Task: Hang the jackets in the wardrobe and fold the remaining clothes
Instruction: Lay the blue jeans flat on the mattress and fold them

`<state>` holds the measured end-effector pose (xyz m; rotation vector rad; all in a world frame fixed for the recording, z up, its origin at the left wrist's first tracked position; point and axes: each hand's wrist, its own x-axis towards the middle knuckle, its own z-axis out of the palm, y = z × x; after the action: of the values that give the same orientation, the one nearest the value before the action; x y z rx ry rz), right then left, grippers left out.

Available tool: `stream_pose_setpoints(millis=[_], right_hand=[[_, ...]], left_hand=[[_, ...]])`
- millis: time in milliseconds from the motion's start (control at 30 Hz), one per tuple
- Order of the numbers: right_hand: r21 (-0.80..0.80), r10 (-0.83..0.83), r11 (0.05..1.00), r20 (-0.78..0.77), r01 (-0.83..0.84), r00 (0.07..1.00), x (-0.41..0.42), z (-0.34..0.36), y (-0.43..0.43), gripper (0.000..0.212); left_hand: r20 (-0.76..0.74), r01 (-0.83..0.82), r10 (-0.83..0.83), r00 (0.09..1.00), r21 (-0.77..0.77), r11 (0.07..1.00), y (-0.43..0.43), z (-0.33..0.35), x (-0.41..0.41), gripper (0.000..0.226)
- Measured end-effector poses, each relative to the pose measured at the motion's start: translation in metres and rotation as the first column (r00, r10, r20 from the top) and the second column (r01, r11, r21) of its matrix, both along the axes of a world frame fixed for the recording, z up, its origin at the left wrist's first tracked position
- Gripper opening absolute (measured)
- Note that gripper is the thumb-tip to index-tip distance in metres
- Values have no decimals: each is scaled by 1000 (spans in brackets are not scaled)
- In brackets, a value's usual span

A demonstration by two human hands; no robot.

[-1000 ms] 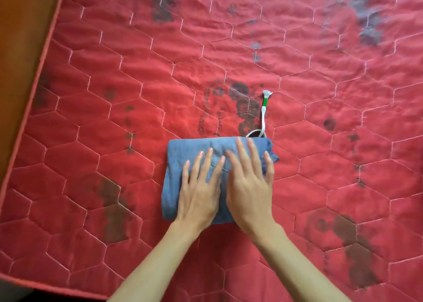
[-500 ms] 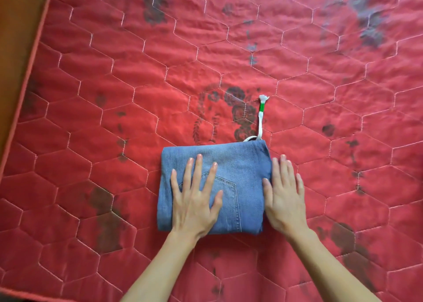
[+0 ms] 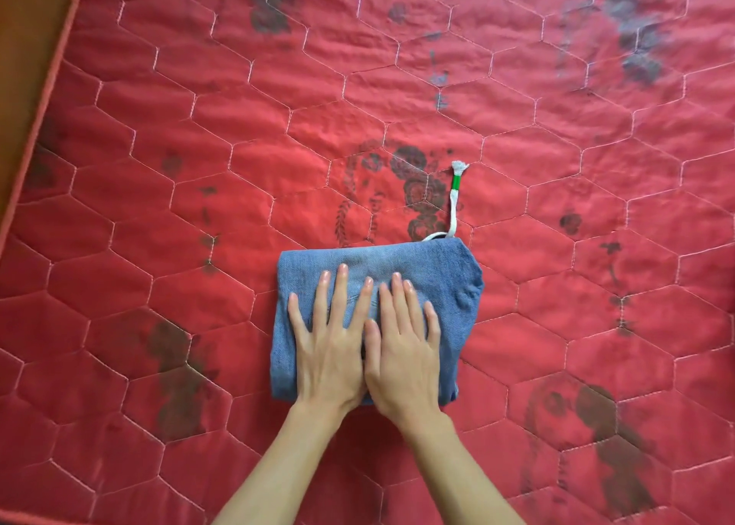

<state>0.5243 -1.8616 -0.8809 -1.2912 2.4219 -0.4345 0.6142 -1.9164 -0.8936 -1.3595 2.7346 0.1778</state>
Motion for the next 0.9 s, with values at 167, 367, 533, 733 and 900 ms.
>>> stream_pose_setpoints(millis=[167, 367, 533, 733, 900], right_hand=[[8, -254, 967, 23, 254, 967, -23, -2, 0, 68], [147, -390, 916, 112, 373, 914, -56, 15, -15, 73], [225, -443, 890, 218, 397, 870, -63, 26, -9, 60], [306, -625, 781, 398, 545, 672, -52, 31, 2, 42], [299, -621, 782, 311, 546, 719, -35, 23, 0, 42]], left_hand=[[-69, -102, 103, 992, 16, 995, 2, 4, -5, 60], [-84, -118, 122, 989, 49, 992, 1, 7, -3, 62], [-93, -246, 258, 962, 124, 961, 0, 15, -1, 65], [-125, -535, 580, 805, 268, 801, -18, 24, 8, 83], [-2, -705, 777, 629, 419, 572, -39, 37, 2, 92]])
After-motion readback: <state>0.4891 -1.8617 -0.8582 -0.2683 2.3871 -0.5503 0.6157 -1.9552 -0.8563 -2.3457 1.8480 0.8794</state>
